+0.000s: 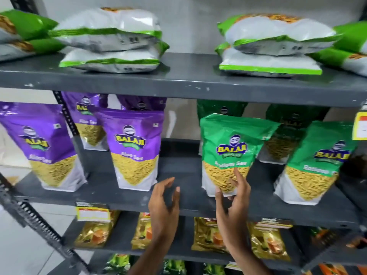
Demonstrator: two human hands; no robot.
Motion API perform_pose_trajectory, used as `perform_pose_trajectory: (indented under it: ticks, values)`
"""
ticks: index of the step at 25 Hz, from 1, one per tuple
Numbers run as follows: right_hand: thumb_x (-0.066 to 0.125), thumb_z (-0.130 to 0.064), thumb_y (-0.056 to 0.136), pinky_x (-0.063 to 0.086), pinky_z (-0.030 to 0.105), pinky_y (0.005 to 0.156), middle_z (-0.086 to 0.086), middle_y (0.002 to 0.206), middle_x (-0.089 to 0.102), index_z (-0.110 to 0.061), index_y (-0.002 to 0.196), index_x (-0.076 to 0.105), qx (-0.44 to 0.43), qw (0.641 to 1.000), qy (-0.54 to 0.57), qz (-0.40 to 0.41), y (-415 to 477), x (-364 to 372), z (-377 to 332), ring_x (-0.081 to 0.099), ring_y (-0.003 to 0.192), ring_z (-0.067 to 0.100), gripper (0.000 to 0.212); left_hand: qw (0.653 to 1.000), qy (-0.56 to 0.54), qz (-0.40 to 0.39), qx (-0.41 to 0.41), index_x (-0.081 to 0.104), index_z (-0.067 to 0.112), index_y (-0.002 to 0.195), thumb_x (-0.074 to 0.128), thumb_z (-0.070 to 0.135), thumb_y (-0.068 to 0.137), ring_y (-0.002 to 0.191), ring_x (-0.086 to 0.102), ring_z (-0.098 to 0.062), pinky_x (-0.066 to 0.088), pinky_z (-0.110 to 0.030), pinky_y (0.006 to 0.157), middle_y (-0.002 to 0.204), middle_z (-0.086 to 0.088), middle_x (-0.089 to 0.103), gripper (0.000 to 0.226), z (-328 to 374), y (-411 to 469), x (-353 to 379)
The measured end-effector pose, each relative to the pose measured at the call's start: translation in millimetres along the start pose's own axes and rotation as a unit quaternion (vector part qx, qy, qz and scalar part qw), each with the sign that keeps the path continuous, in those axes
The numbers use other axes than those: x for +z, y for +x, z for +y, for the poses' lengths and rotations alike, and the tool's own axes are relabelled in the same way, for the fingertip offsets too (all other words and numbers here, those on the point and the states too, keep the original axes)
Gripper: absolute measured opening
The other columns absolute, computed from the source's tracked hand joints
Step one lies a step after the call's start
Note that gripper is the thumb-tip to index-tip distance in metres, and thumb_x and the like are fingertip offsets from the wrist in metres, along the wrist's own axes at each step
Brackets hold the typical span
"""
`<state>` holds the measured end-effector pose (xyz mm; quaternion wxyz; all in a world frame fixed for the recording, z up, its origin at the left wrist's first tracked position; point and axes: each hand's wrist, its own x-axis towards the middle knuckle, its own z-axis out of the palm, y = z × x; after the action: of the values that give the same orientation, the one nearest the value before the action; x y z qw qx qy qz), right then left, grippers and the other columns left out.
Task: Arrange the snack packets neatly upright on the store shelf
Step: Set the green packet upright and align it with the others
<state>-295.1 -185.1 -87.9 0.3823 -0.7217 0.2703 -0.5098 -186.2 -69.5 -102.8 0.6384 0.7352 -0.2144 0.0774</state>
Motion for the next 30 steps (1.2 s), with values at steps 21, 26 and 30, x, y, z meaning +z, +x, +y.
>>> perform_pose_trajectory:
  ticks: [21, 26, 30]
  values:
    - [0.06, -0.033, 0.094, 0.047, 0.042, 0.11, -0.009, 0.137, 0.064, -0.034, 0.156, 0.022, 0.216, 0.953, 0.004, -0.214, -49, 230, -75, 0.061, 0.127, 0.017, 0.072, 0.984, 0.0, -0.08, -0.156, 0.048, 0.021, 0.145, 0.056, 0.023, 0.097, 0.121, 0.064, -0.019, 0.049, -0.045, 0.106, 0.132, -0.003, 0.067, 0.049, -97, 143, -149]
    - [0.064, -0.03, 0.092, 0.043, 0.04, 0.114, -0.01, 0.146, 0.056, -0.042, 0.155, 0.014, 0.232, 0.942, -0.001, -0.242, -52, 229, -80, 0.051, 0.136, 0.019, 0.082, 0.979, 0.044, -0.147, -0.133, 0.03, 0.027, 0.153, 0.048, 0.033, 0.099, 0.126, 0.06, -0.025, 0.046, -0.034, 0.105, 0.137, -0.004, 0.063, 0.057, -96, 144, -155]
    - [0.056, -0.05, 0.092, 0.029, 0.042, 0.121, -0.012, 0.166, 0.017, -0.045, 0.152, -0.009, 0.175, 0.945, -0.073, -0.266, -65, 205, -98, 0.026, 0.151, 0.015, 0.088, 0.973, 0.101, -0.172, -0.114, 0.007, 0.019, 0.158, 0.043, 0.044, 0.099, 0.151, 0.025, -0.023, 0.026, -0.034, 0.118, 0.165, -0.002, 0.021, 0.073, -78, 113, -169]
